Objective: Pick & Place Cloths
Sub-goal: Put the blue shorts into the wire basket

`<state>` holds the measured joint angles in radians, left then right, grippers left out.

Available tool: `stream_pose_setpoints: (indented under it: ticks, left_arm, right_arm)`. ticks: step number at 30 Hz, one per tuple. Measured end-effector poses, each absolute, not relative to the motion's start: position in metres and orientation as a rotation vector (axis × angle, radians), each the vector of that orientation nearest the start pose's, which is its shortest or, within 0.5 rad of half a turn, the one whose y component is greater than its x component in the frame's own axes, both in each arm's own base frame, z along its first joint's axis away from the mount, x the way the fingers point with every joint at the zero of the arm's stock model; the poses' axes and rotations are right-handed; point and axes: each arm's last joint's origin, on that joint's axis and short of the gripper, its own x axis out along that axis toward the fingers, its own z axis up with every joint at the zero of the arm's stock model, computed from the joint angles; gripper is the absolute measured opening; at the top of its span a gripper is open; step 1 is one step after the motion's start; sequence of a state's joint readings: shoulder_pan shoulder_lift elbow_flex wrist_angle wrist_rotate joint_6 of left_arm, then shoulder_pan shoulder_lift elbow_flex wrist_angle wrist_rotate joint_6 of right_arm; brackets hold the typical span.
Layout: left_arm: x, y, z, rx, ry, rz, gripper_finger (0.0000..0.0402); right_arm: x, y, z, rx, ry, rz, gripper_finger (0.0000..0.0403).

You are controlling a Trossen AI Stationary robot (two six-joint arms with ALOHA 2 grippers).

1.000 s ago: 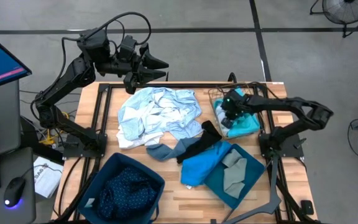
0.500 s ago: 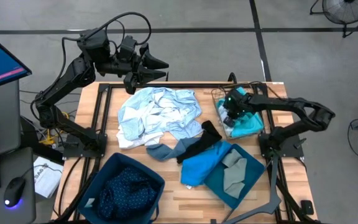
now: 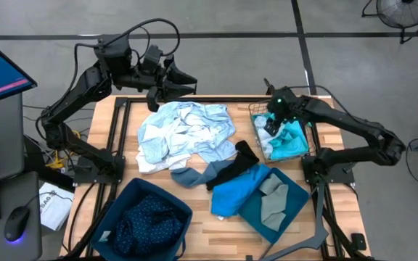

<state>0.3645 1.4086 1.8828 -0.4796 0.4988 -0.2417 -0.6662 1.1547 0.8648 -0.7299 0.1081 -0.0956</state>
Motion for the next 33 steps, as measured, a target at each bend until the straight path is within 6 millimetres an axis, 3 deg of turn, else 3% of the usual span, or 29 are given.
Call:
stream_pose_setpoints:
  ticks: [8, 13, 20, 26, 30, 33]
  left_arm:
    - [0.251, 0.073, 0.499, -0.178, 0.287, -0.032, 0.0163]
    - [0.268, 0.065, 0.454, -0.173, 0.466, 0.041, 0.0163]
    - [0.289, 0.065, 0.363, -0.118, 0.675, 0.262, 0.0163]
    - [0.301, 0.07, 0.288, -0.136, 0.573, 0.33, 0.0177]
    - [0.302, 0.053, 0.256, -0.171, 0.466, 0.245, 0.0207]
    - [0.303, 0.031, 0.246, -0.147, 0.44, 0.203, 0.0228]
  right_arm:
    - [0.161, -0.116, 0.32, 0.215, 0.769, -0.608, 0.0239]
    - [0.152, -0.097, 0.349, 0.211, 0.627, -0.579, 0.024]
    - [0.145, -0.079, 0.358, 0.235, 0.567, -0.535, 0.024]
    - [0.149, -0.073, 0.357, 0.254, 0.566, -0.499, 0.024]
    - [0.153, -0.067, 0.356, 0.263, 0.578, -0.464, 0.024]
    - [0.155, -0.062, 0.356, 0.256, 0.58, -0.434, 0.024]
